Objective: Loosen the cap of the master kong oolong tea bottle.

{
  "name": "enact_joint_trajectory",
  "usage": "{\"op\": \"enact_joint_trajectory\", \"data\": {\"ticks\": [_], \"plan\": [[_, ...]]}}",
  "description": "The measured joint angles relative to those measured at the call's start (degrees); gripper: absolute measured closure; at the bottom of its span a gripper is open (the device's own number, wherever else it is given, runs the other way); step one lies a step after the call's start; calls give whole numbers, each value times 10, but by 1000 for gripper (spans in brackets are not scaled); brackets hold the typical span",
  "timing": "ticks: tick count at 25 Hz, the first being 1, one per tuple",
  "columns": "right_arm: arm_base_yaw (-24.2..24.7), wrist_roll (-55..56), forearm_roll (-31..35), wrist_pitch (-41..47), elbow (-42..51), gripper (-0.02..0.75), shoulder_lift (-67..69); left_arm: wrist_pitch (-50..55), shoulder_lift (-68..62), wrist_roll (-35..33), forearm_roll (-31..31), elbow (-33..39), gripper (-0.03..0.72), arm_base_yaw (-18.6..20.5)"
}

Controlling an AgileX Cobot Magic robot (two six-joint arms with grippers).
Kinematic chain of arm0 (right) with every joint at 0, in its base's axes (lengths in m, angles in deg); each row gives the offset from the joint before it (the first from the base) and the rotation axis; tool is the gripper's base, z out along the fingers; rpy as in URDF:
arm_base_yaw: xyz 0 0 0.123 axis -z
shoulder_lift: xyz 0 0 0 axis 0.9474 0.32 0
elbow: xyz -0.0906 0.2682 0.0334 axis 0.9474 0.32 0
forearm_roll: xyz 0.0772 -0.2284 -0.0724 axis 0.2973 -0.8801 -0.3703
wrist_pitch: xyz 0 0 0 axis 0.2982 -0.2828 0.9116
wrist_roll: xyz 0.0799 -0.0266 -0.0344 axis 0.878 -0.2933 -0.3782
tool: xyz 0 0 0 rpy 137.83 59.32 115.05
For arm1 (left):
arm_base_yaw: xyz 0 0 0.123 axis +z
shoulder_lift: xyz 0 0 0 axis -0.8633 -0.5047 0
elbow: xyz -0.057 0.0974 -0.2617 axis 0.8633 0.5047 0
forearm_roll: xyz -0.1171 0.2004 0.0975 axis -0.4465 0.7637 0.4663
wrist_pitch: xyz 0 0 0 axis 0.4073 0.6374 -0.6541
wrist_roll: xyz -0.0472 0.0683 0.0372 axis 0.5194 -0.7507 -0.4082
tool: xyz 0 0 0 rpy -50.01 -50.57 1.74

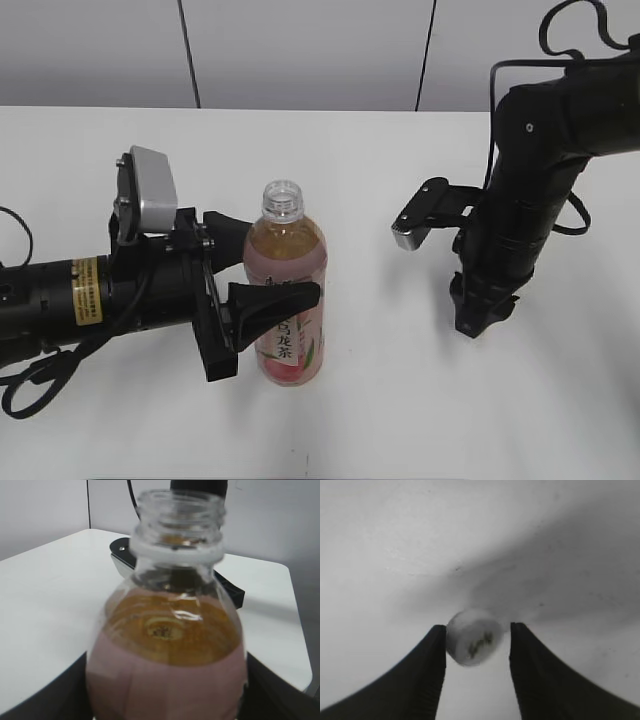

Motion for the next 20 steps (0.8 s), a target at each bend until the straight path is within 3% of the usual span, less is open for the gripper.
{"op": "enact_joint_trajectory", "data": {"ticks": [7,12,20], "plan": [[0,23,35,0,0,169,1,0,0,0,0,0,228,0],[0,91,36,29,-21,168,-1,0,0,0,0,0,228,0],[0,165,36,153,-48,171,-65,0,0,0,0,0,228,0]]}}
